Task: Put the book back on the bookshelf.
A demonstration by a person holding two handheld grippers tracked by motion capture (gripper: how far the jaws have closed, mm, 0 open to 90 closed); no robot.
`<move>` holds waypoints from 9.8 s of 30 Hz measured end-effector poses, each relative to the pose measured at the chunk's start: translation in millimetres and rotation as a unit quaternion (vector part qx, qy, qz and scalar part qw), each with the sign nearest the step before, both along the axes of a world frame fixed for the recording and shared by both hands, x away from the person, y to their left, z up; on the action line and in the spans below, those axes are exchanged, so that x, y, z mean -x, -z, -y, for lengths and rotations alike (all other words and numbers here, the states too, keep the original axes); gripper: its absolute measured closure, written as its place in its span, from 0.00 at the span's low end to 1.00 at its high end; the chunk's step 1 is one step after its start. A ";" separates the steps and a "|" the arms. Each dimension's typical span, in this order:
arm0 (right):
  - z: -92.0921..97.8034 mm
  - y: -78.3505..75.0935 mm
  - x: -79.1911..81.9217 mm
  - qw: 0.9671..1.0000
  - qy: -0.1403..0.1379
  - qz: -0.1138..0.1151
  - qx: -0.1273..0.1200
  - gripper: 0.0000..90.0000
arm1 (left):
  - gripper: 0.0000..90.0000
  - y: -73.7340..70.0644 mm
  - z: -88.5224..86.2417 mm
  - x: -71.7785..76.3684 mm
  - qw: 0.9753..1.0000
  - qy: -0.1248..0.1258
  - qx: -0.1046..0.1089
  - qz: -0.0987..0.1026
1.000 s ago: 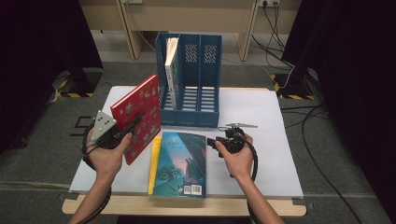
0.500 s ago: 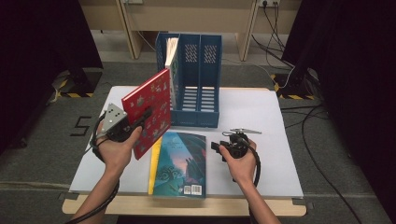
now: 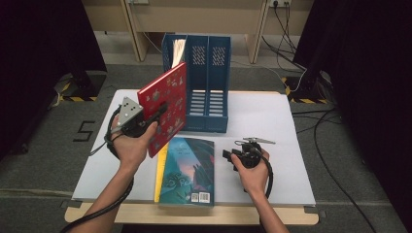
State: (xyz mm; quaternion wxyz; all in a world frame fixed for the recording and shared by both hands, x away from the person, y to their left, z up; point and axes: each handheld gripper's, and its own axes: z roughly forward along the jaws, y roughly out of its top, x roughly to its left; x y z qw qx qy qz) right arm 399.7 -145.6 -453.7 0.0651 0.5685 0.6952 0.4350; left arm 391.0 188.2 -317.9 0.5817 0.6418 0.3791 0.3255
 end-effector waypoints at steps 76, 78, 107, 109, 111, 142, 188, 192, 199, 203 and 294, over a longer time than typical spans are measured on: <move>4.4 10.9 2.8 1.000 -0.005 -0.004 -0.004 0.60 | 0.88 -8.3 83.4 -144.8 0.996 -0.084 0.002 -0.014; 4.8 11.1 2.9 1.000 -0.004 -0.004 -0.004 0.60 | 0.88 -6.6 85.5 -147.7 0.996 -0.086 -0.001 -0.014; 3.8 13.2 1.9 1.000 -0.008 -0.008 -0.006 0.60 | 0.88 11.4 99.0 -172.6 0.994 -0.103 -0.007 -0.021; 3.6 13.7 1.9 1.000 -0.009 -0.007 -0.005 0.60 | 0.88 13.5 99.7 -174.2 0.994 -0.105 -0.007 -0.024; 3.4 14.0 2.0 1.000 -0.009 -0.008 -0.005 0.60 | 0.88 14.0 101.3 -174.8 0.994 -0.106 -0.009 -0.023; 1.2 16.0 1.8 1.000 -0.015 -0.013 -0.002 0.60 | 0.87 20.8 105.8 -192.2 0.993 -0.117 0.000 -0.018; -1.4 20.6 2.5 1.000 -0.025 -0.016 0.005 0.60 | 0.87 34.9 112.7 -212.5 0.991 -0.129 0.004 -0.019; -2.3 21.8 2.2 0.999 -0.029 -0.016 0.008 0.60 | 0.87 41.4 114.2 -211.7 0.991 -0.131 -0.002 -0.027; -3.2 22.2 2.7 0.999 -0.033 -0.016 0.007 0.60 | 0.87 52.4 117.3 -209.6 0.990 -0.134 -0.009 -0.045; -4.0 21.6 3.4 0.999 -0.032 -0.018 0.008 0.60 | 0.87 54.4 117.2 -207.9 0.989 -0.132 -0.023 -0.057; -13.2 25.0 7.3 0.998 -0.051 -0.028 0.019 0.60 | 0.83 61.0 92.1 -165.4 0.993 -0.098 -0.034 -0.064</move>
